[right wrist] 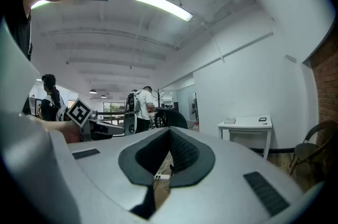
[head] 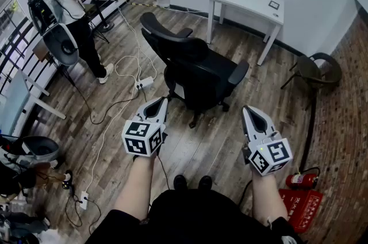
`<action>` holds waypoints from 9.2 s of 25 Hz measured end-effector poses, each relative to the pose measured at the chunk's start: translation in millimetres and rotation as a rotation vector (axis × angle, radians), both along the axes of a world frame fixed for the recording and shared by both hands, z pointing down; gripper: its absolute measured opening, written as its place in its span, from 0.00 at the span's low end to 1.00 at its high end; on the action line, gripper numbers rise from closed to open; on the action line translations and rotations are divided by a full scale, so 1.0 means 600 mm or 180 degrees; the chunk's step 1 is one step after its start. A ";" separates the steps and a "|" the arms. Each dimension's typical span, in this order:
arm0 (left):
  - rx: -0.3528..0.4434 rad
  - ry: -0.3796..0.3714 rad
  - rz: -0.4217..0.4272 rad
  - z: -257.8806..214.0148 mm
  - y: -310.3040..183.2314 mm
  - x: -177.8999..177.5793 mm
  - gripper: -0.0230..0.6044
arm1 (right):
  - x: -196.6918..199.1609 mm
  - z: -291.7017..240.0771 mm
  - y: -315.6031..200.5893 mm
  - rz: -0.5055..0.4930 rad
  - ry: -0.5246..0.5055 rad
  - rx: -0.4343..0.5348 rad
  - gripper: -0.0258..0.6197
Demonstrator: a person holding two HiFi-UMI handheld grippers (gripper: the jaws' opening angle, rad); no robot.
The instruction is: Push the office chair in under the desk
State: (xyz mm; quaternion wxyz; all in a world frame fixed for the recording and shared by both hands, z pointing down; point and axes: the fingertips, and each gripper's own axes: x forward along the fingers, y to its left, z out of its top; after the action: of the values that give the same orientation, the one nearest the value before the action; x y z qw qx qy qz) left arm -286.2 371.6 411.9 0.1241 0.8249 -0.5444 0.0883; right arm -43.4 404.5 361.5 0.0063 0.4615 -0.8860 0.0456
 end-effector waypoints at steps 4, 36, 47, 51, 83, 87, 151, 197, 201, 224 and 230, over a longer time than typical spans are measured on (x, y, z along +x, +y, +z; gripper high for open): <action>-0.0022 0.0000 -0.0026 0.003 -0.003 -0.015 0.06 | -0.014 0.001 -0.004 -0.0026 0.0003 -0.0017 0.04; -0.0219 0.0050 0.0001 0.065 -0.121 -0.195 0.06 | -0.208 0.120 -0.097 0.0107 -0.0175 -0.0608 0.15; -0.0304 0.0002 -0.0079 0.082 -0.341 -0.222 0.06 | -0.211 0.155 -0.292 0.0433 -0.0281 -0.0769 0.21; -0.0323 -0.0024 -0.0122 0.092 -0.396 -0.225 0.06 | -0.210 0.168 -0.317 0.0428 -0.0231 -0.0838 0.21; -0.0407 -0.0110 0.1091 0.153 -0.660 -0.272 0.07 | -0.227 0.222 -0.397 0.2425 -0.0575 -0.1028 0.20; -0.0382 -0.0074 0.1163 0.155 -0.676 -0.267 0.08 | -0.220 0.226 -0.408 0.2533 -0.0571 -0.1009 0.15; -0.0352 0.0028 0.0095 0.145 -1.029 0.461 0.09 | 0.644 0.218 -0.977 0.1575 -0.0204 -0.1060 0.23; -0.0445 -0.0237 -0.0419 0.119 -1.228 0.651 0.09 | 0.847 0.215 -1.226 0.0933 -0.0240 -0.1105 0.24; -0.0407 -0.0202 -0.0419 0.117 -1.237 0.649 0.09 | 0.845 0.214 -1.227 0.0945 -0.0280 -0.1099 0.24; -0.0420 -0.0191 -0.0312 0.121 -1.385 0.535 0.07 | 0.713 0.219 -1.267 0.1176 -0.0301 -0.1202 0.19; -0.0387 -0.0172 -0.0290 0.117 -1.417 0.521 0.06 | 0.693 0.218 -1.279 0.1242 -0.0280 -0.1228 0.17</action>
State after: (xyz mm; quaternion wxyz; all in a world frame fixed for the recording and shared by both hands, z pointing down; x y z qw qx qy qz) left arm 26.2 -478.8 481.9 0.1631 0.7875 -0.5782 0.1376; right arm 372.2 -362.7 492.5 0.0468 0.6112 -0.7547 0.2338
